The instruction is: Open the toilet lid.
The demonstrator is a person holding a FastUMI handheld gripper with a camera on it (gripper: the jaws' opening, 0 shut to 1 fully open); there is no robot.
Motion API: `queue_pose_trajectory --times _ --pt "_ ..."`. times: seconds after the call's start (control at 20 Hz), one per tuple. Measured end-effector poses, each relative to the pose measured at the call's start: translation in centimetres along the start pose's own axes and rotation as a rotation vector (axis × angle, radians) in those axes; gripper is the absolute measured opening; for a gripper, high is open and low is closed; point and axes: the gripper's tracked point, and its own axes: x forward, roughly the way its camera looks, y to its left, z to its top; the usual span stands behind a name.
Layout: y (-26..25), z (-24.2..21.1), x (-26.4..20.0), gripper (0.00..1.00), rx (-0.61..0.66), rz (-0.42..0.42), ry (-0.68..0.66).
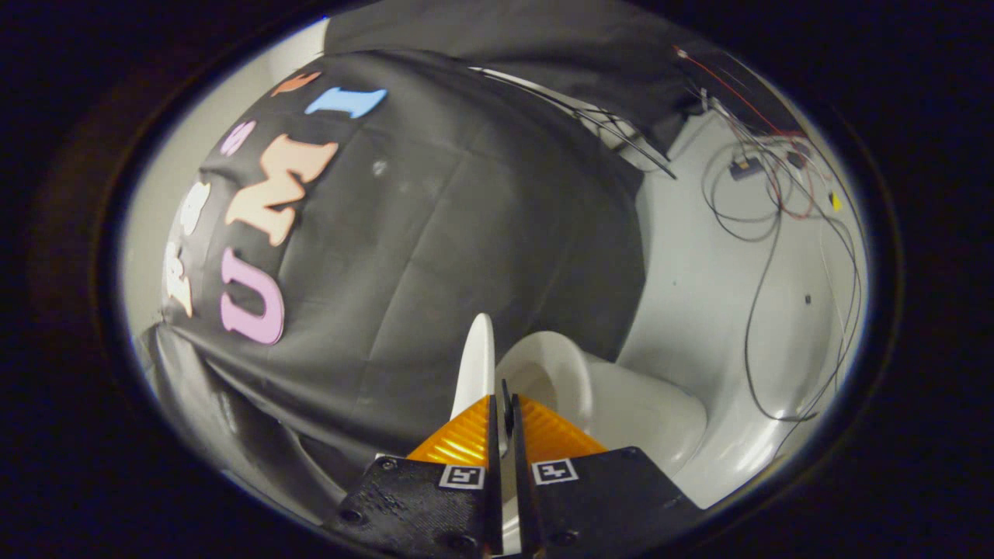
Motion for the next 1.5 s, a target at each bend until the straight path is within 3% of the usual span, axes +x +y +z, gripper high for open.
queue_pose_trajectory --times 0.15,0.35,0.55,0.9,1.15,1.5 --pt "5.7 0.4 -0.3 0.08 -0.157 0.034 0.003" --pt "14.9 -0.7 0.1 0.08 -0.263 0.138 -0.018" --pt "22.5 -2.9 0.4 0.13 -0.387 0.162 -0.007" --pt "30.2 -7.8 0.4 0.14 -0.551 0.256 0.012" --pt "35.3 -11.3 2.1 0.14 -0.760 0.280 0.072" --pt "38.5 -18.0 1.7 0.14 -0.876 0.366 0.151"
